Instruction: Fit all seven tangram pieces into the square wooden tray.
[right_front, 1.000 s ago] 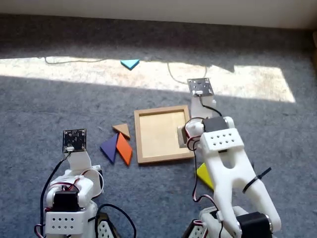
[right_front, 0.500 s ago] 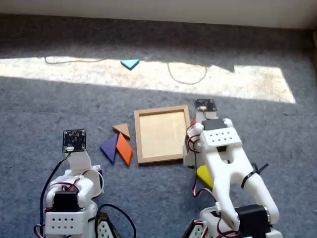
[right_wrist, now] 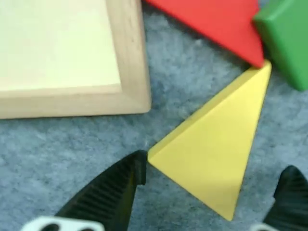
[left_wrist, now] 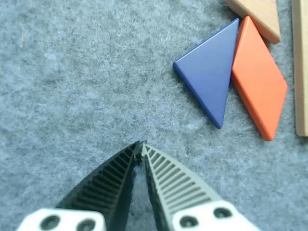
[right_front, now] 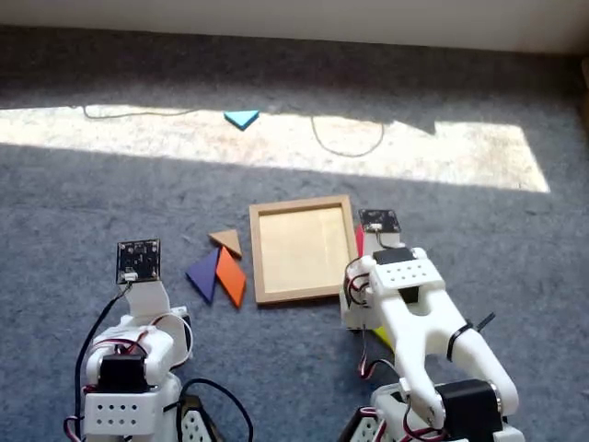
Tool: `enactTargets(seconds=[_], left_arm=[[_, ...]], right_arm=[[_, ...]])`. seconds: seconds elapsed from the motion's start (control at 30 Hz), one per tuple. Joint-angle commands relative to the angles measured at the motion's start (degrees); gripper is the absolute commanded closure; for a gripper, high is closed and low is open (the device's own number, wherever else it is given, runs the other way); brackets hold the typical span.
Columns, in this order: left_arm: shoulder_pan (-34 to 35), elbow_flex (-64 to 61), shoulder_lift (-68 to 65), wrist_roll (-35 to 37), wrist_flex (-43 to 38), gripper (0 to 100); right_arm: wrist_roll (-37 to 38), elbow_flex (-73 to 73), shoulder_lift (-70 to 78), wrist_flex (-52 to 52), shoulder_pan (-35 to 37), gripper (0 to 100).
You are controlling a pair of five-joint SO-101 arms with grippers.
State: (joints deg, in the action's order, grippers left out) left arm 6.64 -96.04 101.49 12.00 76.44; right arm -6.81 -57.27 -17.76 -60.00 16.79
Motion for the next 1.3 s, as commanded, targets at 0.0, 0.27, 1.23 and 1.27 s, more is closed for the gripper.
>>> enactTargets(seconds=[0.0,0.27,1.23,1.27], left_arm=[[-0.40,-1.19,2.59,0.26,0.35,99],[-0.40,-1.19,2.59,0.26,0.35,99],[-0.40,-1.19,2.59,0.26,0.35,99],[-0.40,-1.19,2.59,0.26,0.35,99]], right_arm=[[-0.44,-0.04,-0.48,0.66,0.13,59.9],[-0.44,-0.04,-0.48,0.66,0.04,59.9],[0.09,-0.22,-1.01,2.68,-0.31,78.2],[0.09,-0.13,-1.01,2.59,-0.31,78.3]])
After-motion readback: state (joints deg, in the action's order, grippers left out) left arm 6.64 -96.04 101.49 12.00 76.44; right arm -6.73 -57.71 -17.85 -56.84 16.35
